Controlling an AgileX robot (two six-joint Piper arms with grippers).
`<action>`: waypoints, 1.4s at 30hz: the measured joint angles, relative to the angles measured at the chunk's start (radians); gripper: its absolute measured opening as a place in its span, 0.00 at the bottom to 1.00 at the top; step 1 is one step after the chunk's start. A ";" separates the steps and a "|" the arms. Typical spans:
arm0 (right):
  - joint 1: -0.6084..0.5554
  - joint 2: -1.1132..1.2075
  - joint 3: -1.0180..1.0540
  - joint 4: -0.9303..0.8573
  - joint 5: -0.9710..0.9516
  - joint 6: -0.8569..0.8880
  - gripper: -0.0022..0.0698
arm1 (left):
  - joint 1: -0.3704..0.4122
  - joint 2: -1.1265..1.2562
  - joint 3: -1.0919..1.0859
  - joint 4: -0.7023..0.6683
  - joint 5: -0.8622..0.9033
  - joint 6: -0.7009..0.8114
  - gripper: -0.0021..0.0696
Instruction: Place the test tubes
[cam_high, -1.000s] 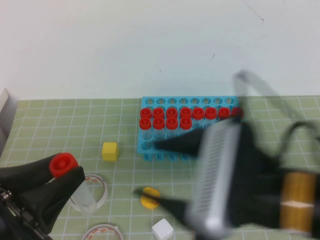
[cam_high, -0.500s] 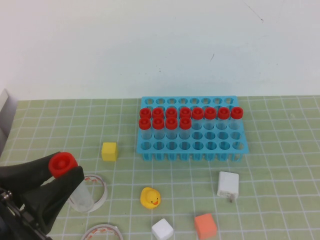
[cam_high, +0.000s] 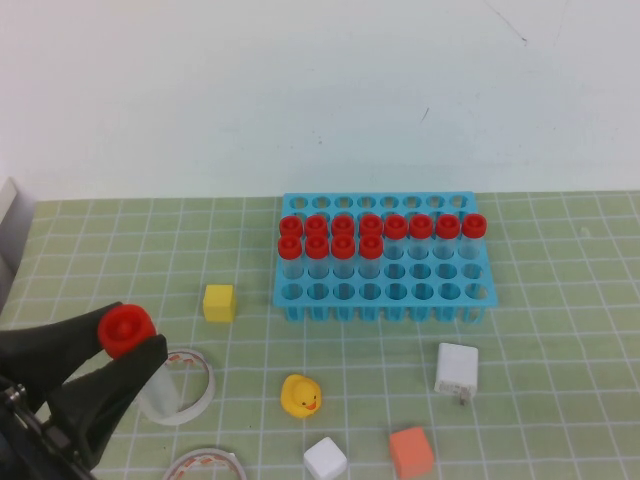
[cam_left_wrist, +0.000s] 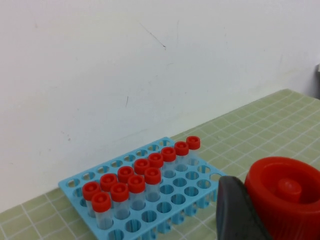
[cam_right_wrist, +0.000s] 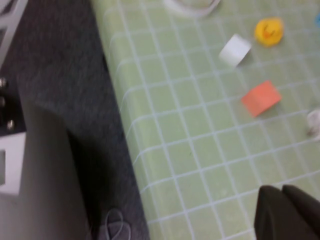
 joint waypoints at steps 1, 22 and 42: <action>0.000 -0.001 0.041 0.002 -0.002 -0.004 0.03 | 0.000 0.000 0.000 0.000 0.000 0.024 0.40; 0.000 -0.001 0.150 -0.057 -0.258 0.223 0.03 | 0.000 0.000 0.000 -0.005 -0.108 0.108 0.40; 0.000 -0.002 0.165 -0.370 -0.464 0.122 0.03 | 0.000 0.000 0.000 -0.009 -0.120 0.120 0.40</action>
